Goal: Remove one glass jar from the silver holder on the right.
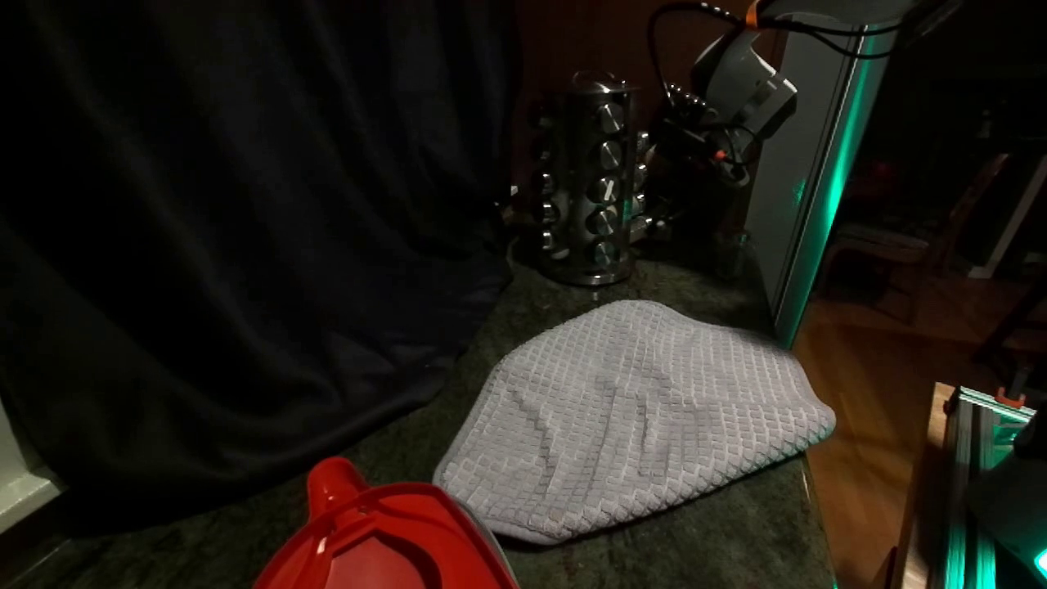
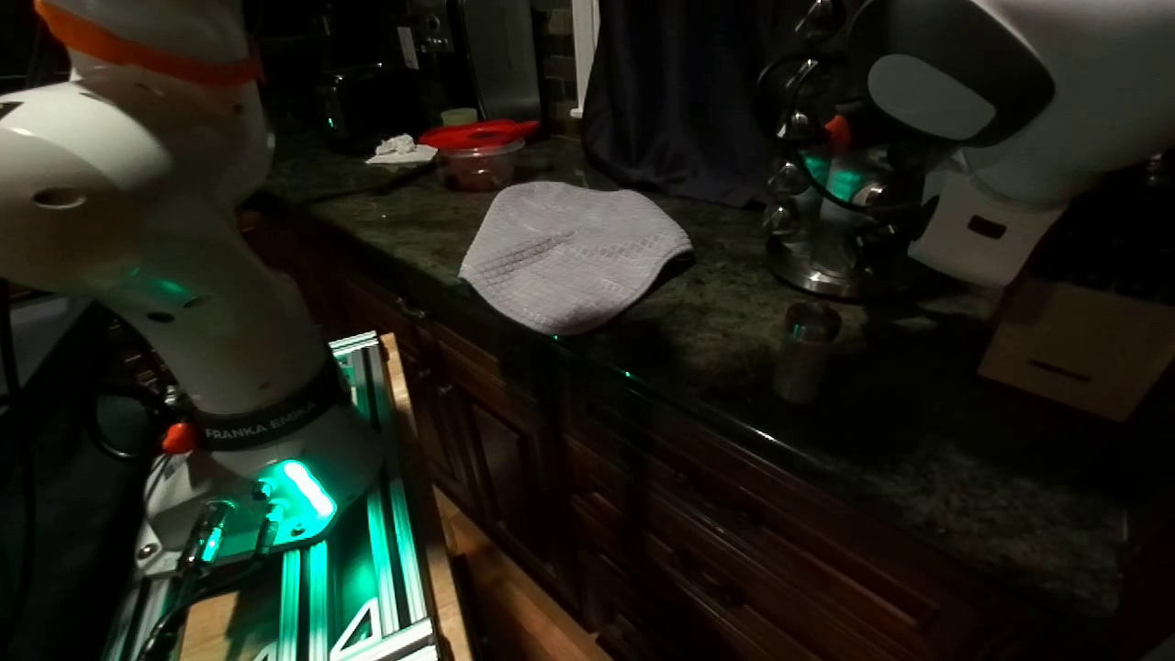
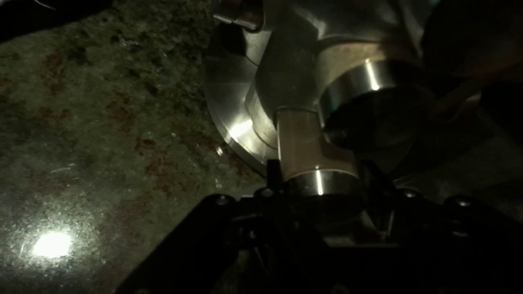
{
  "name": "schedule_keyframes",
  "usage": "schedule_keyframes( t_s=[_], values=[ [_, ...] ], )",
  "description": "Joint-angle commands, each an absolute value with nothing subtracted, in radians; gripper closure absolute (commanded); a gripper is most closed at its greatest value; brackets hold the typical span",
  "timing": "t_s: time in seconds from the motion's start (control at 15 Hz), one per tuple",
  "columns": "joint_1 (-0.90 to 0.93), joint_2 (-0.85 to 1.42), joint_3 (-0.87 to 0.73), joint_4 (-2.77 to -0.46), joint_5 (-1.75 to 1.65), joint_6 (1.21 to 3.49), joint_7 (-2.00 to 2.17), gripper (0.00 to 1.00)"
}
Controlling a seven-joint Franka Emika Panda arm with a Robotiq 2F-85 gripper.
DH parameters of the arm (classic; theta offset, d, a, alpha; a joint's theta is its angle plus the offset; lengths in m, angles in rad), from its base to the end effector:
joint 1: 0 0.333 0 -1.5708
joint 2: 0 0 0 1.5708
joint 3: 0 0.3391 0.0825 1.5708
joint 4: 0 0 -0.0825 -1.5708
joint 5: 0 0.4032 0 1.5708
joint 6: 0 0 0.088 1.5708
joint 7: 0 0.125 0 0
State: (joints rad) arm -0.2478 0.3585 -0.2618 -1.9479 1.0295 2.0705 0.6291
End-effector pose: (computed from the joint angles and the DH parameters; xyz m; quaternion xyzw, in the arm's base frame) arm 0.5801 -0.2499 0.2963 -0.5942 0.7127 0.1090 0.3567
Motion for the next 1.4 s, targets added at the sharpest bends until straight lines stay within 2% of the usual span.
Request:
schedule_keyframes(
  t_s=[0.0, 0.6, 1.33],
  values=[
    [-0.248, 0.308, -0.279, -1.965, 0.982, 2.109, 0.620, 0.76],
    [-0.263, 0.310, -0.270, -1.992, 1.083, 2.110, 0.744, 0.76],
    [-0.208, 0.244, -0.267, -2.065, 1.035, 2.344, 0.681, 0.76]
  ],
)
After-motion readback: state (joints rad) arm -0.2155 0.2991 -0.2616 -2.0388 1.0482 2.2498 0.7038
